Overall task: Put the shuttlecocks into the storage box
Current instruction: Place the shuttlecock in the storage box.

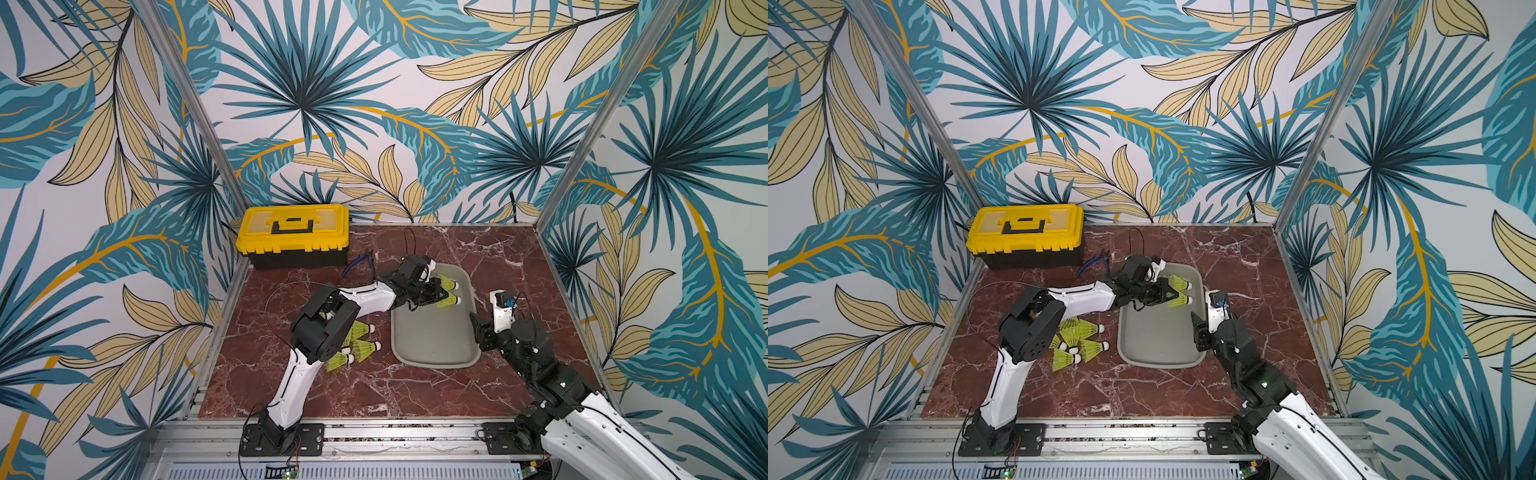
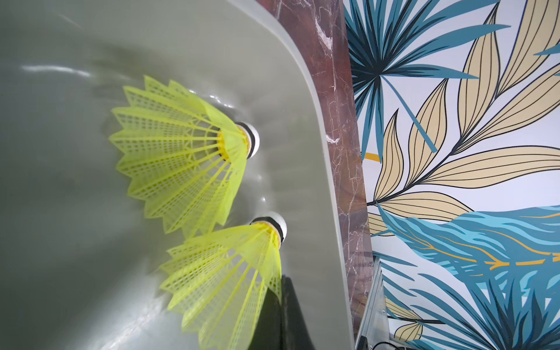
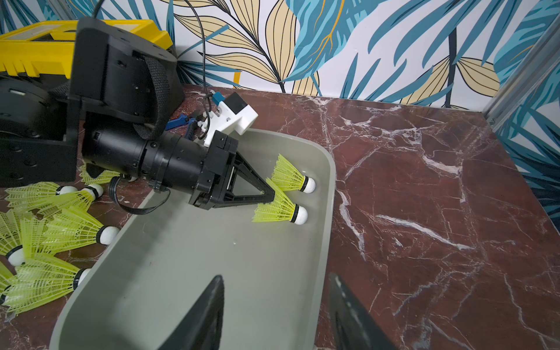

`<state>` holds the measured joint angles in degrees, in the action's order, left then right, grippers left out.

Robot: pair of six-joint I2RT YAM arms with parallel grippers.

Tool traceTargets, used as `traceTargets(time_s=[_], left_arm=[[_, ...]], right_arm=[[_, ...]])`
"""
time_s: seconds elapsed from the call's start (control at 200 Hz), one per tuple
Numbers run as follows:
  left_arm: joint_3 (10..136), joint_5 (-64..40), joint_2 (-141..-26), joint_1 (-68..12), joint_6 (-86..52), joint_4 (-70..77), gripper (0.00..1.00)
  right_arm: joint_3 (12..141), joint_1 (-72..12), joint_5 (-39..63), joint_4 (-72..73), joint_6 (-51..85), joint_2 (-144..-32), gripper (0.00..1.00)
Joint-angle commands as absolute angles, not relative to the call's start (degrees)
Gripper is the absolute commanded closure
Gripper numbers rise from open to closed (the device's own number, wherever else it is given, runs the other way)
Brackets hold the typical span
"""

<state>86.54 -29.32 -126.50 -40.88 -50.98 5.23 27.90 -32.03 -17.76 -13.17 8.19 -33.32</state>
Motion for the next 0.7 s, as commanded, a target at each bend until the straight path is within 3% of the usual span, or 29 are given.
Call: traceTargets(time_s=[0.0,0.26,0.691], left_arm=[[89.4,-28.9,-128.1,-40.6,-50.5,4.8,1.00],[90.0,-29.3,-128.9,-40.6,-50.8,4.9,1.00],[90.0,-29.0,-128.5,-40.6,-50.9,4.9,0.77]], right_arm=[[26.6,-32.2,-18.5,-14.0,8.7,-32.9,0.44],[26.5,-32.3,-18.5,-13.9,8.7,-32.9,0.45],[26.4,-32.3,-18.5,-14.1,8.7,-32.8,0.45]])
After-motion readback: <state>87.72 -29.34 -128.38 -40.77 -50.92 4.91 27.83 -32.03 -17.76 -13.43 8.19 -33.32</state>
